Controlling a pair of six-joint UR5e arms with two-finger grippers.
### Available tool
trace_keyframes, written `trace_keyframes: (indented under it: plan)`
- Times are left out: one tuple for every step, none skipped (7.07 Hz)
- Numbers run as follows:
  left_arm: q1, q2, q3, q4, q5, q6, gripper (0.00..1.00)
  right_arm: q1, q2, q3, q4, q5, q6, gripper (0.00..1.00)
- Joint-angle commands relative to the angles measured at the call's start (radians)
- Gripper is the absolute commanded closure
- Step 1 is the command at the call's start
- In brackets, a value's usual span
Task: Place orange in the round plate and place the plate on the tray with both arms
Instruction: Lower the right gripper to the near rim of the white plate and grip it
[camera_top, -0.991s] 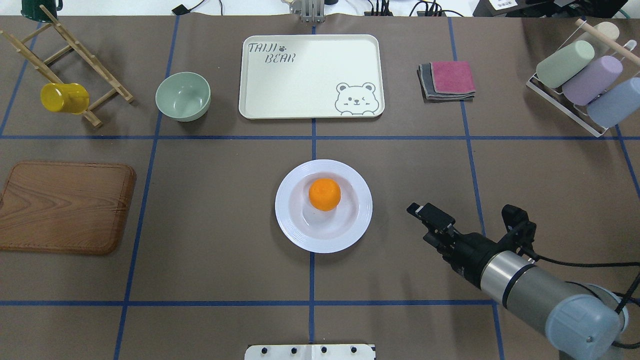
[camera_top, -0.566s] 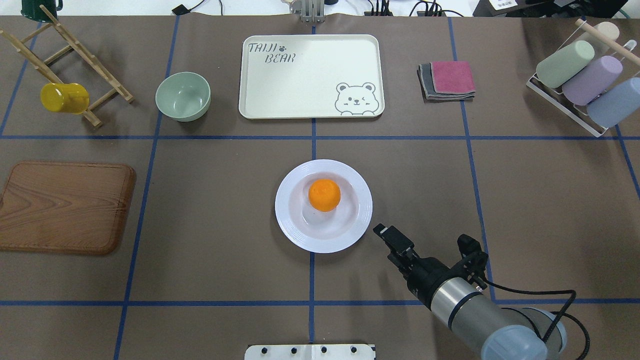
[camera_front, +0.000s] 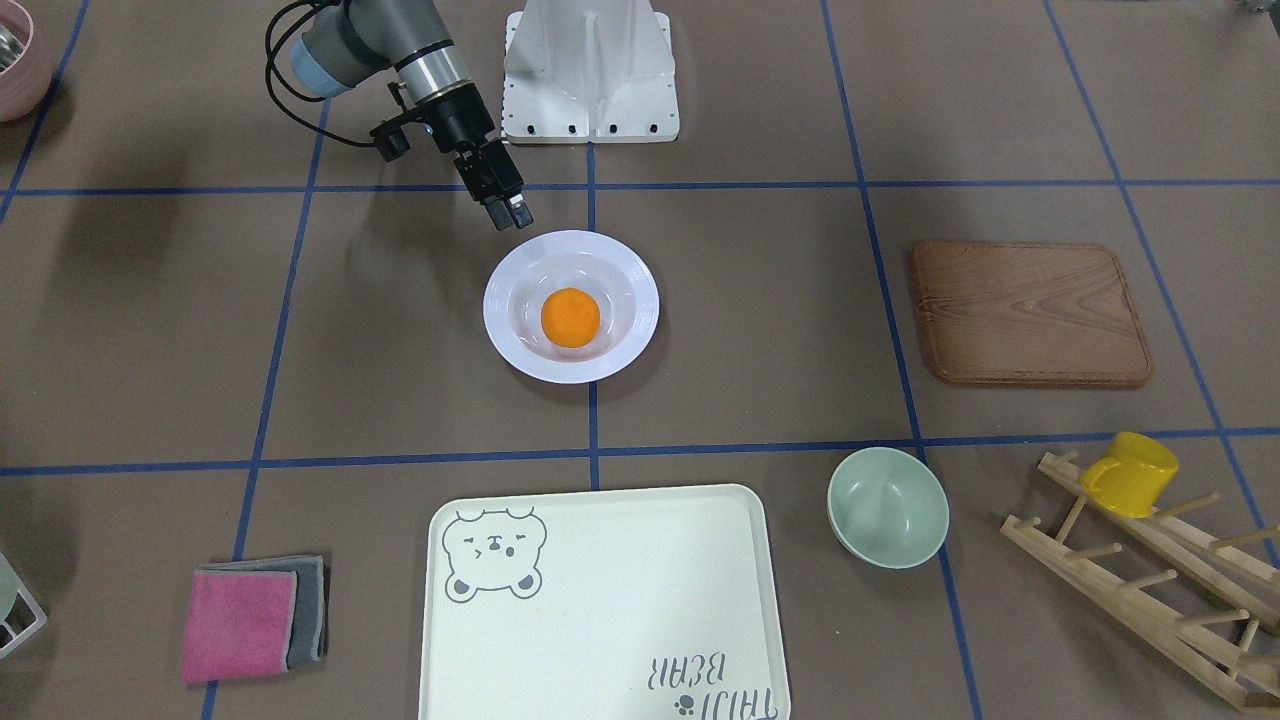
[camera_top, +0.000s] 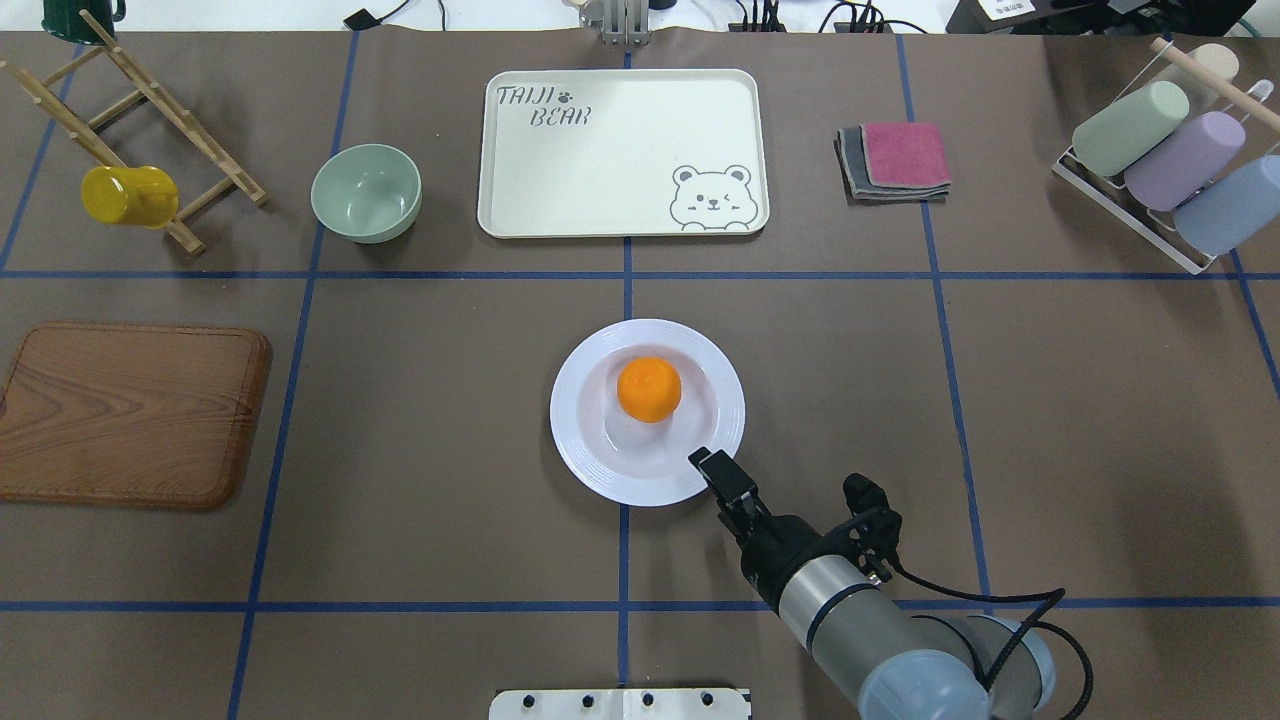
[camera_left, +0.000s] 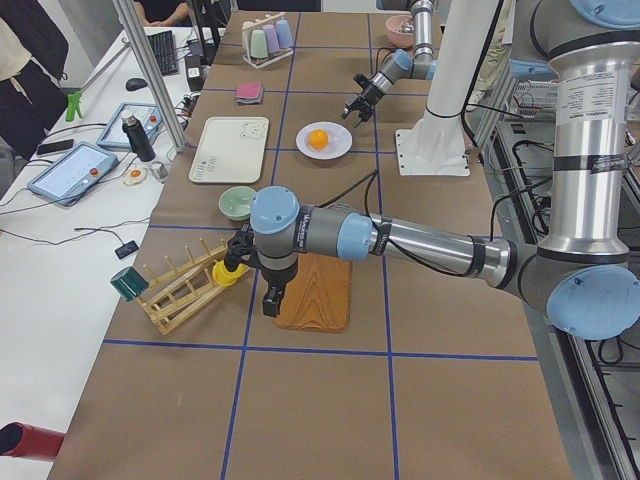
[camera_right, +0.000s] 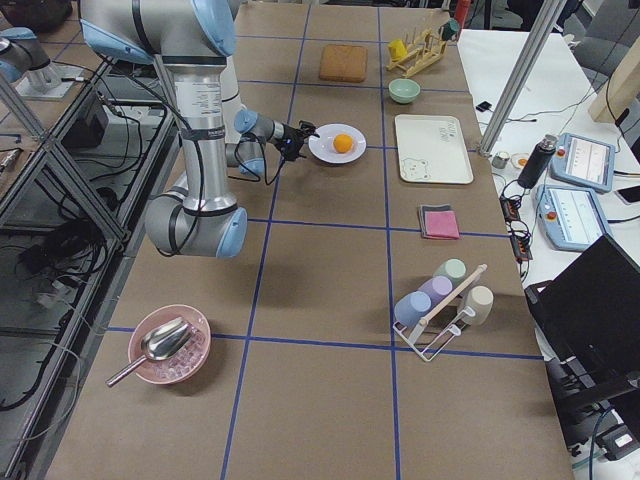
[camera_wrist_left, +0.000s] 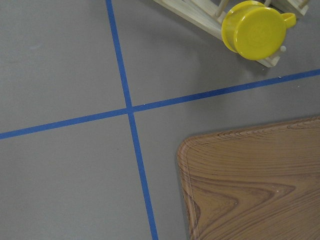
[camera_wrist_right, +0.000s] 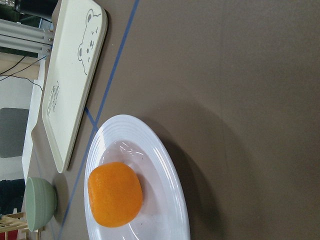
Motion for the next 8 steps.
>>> trace_keyframes:
  plan:
    - [-0.001, 0.0, 0.0, 0.0, 0.0, 0.0, 0.01, 0.019, 0.057, -0.017, -0.114, 0.008, 0.022, 0.04]
    - [0.0, 0.0, 0.002, 0.0, 0.0, 0.0, 0.01, 0.05, 0.095, -0.058, -0.138, 0.022, 0.044, 0.11]
    - [0.0, 0.0, 0.002, 0.0, 0.0, 0.0, 0.01, 0.077, 0.127, -0.106, -0.141, 0.045, 0.044, 0.18]
    - [0.0, 0.0, 0.0, 0.0, 0.0, 0.0, 0.01, 0.093, 0.132, -0.129, -0.139, 0.056, 0.044, 0.29]
    - [0.0, 0.0, 0.0, 0.0, 0.0, 0.0, 0.01, 0.099, 0.132, -0.128, -0.138, 0.067, 0.045, 0.96]
    - [0.0, 0.0, -0.001, 0.0, -0.002, 0.0, 0.01, 0.099, 0.132, -0.125, -0.133, 0.067, 0.045, 1.0]
    - [0.0, -0.001, -0.003, 0.0, -0.002, -0.003, 0.01, 0.102, 0.131, -0.116, -0.129, 0.067, 0.044, 1.0]
    - [0.0, -0.001, -0.004, 0.0, -0.002, -0.003, 0.01, 0.105, 0.125, -0.1, -0.129, 0.061, 0.042, 1.0]
